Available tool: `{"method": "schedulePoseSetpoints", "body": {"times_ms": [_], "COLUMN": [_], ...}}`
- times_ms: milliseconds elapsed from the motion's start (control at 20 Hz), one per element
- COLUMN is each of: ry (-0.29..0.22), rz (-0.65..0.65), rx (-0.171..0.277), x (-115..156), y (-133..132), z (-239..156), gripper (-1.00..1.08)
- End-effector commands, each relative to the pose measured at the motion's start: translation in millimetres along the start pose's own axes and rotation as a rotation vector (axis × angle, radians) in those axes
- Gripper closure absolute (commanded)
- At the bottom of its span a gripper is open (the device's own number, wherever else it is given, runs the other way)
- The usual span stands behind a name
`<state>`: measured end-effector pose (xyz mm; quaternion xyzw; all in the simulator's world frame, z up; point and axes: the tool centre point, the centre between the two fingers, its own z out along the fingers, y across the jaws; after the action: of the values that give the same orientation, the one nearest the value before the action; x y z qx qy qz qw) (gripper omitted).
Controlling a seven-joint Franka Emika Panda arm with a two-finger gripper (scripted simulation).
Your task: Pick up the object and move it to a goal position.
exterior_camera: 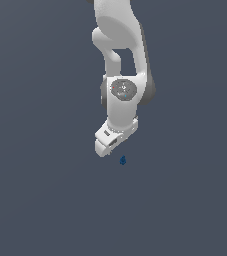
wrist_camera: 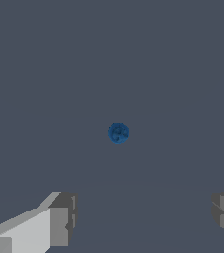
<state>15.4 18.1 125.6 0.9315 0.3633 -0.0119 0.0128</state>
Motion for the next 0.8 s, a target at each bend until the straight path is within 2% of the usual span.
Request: {"method": "schedulePoseSetpoints", "body": {"times_ms": [0, 750], "ry": [0.002, 0.021], "rz": [-0.075, -0.508], "rx": [0.001, 0.004], "x": [3.6, 24.4], "y": [-0.8, -6.2], "z": [3.5, 23.1], "gripper": [-0.92, -0.92]}}
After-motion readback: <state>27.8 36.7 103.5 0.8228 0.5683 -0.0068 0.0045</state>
